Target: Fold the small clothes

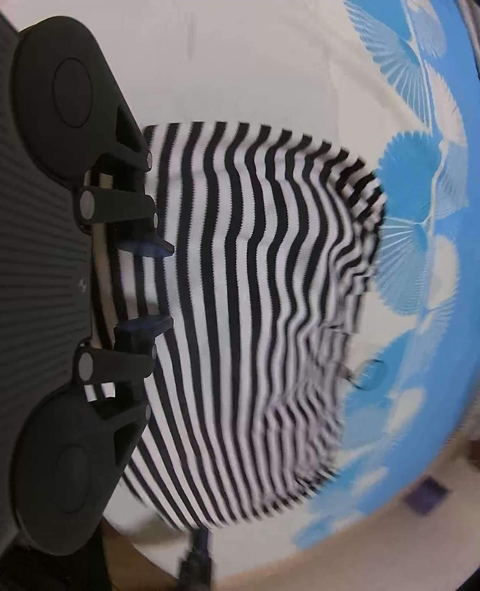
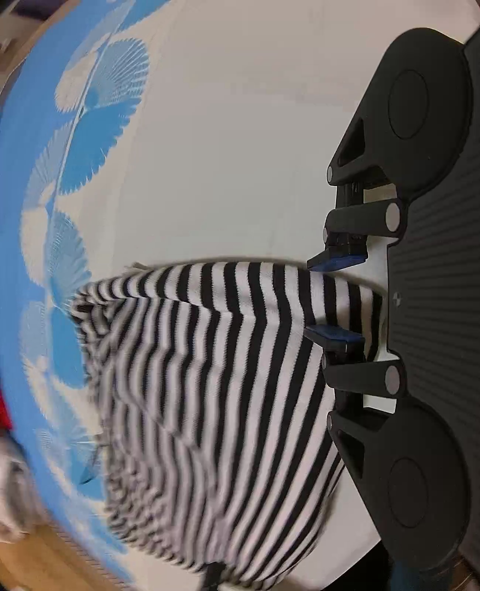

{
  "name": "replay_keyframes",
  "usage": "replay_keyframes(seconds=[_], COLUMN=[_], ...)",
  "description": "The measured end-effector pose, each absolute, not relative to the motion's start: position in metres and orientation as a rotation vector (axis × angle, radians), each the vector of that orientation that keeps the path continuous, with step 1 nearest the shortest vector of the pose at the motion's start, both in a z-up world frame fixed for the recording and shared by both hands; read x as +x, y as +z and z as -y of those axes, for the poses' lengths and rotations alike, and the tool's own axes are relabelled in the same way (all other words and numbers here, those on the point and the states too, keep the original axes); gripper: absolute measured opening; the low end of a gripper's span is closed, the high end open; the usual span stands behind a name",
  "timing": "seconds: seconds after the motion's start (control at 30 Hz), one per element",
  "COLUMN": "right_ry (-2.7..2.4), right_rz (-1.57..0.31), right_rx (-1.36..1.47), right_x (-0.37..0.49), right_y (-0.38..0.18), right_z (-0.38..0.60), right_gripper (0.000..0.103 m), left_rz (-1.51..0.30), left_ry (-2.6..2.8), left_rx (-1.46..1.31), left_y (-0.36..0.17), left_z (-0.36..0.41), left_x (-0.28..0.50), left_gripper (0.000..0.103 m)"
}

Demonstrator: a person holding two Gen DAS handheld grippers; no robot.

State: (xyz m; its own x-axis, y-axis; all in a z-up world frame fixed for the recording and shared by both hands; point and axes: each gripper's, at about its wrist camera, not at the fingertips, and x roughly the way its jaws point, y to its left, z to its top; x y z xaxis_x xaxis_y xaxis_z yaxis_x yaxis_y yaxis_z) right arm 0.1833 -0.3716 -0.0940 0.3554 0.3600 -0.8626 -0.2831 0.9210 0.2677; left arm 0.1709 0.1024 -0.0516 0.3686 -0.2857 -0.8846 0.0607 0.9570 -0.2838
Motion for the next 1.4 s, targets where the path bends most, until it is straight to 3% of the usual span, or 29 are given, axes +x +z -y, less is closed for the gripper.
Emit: replay_keyframes(seconds=[0.13,0.17,0.2,0.5,0.63,1.4], right_ry=[0.366,0.353,0.339,0.169,0.164,0.207], right_rz=[-1.183,-1.204,-1.209,-0.829,-0.748,-0.698], right_rx=[-0.036,-0.078,-0.104,0.069,0.201,0.102], right_x=[0.172,0.171,0.168,0.120,0.093,0.074], right_y=[-0.107,-0.111,-0.113,-0.029,-0.012,-0.020], right_z=[0.363,0.361,0.359,0.368,0.362,0.225], right_gripper=[0.033,0.033,0.033,0.037,0.043,0.043], left_rz=[-1.283,-1.321,-1.315,-0.887,-0.797,-0.763], left_ry=[-0.189,-0.168,-0.162,-0.031,-0.007,0.130], left_rx=[-0.124,-0.076,-0.053,-0.149,-0.200,-0.275], left_y=[-0.069,-0.078,-0.079,0.024,0.036,0.025], left_z=[-0.105,-0.103,-0.102,-0.126,-0.129,-0.182], left_x=[0.161,0.159,0.156,0.098,0.065,0.028], left_gripper=[0.039,0.049,0.050,0.051,0.051,0.051])
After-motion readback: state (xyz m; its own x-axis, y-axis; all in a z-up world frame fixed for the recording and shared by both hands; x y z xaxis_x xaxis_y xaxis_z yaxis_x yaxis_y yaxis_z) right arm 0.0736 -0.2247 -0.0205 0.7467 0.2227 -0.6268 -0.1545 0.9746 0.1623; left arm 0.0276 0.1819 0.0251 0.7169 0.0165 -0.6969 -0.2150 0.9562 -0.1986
